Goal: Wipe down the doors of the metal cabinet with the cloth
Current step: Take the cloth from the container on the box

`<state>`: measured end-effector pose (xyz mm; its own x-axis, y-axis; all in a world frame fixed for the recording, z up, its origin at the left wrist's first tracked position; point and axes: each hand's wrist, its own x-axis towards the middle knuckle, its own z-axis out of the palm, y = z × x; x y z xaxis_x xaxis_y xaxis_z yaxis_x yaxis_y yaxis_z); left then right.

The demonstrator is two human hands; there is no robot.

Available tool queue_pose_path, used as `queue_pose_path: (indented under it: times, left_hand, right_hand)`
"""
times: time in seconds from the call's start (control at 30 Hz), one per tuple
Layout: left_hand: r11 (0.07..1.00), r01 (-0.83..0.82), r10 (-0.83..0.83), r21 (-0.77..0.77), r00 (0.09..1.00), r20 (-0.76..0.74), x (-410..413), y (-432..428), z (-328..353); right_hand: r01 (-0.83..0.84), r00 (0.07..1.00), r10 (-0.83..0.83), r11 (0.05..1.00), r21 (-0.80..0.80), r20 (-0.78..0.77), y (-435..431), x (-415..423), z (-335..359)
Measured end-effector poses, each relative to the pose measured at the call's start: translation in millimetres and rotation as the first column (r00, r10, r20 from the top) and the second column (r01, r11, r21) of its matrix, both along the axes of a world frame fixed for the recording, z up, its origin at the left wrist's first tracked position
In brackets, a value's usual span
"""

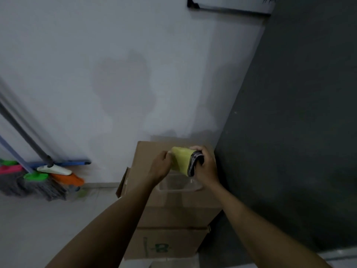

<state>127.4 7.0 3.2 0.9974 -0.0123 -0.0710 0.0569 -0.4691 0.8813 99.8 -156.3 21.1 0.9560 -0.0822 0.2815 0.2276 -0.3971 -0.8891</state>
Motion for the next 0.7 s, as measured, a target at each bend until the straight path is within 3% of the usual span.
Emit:
queue_pose_path:
  times: [0.1,0.2,0.37,0.53,0.7]
  left_hand:
    - [0.987,-0.021,0.007,-0.160,0.996,-0.088,7,-12,13]
    - [0.934,-0.058,-0.023,-0.353,0.975,-0.219,12,-27,28]
    - [0.861,-0.048,-0.032,-0.506,0.988,-0.148,12,-45,50]
    - [0.870,0.012,-0.034,-0.493,0.999,-0.036,2,-48,76]
    - [0.932,0.204,-0.160,-0.300,0.974,0.163,-40,-54,104]
  right_hand:
    - [0.021,1.000,-0.023,0.983,0.185,0.008,-7,0,10]
    - [0.028,0.999,-0.020,0.966,0.259,-0.035,-14,-5,18]
    - [0.031,0.997,-0.010,0.959,0.282,-0.077,-24,-11,22]
    - [0.049,0.956,-0.010,0.990,0.129,-0.292,-51,-42,16]
    - [-0.086,0.931,0.109,0.993,0.079,-0.348,-67,-76,14]
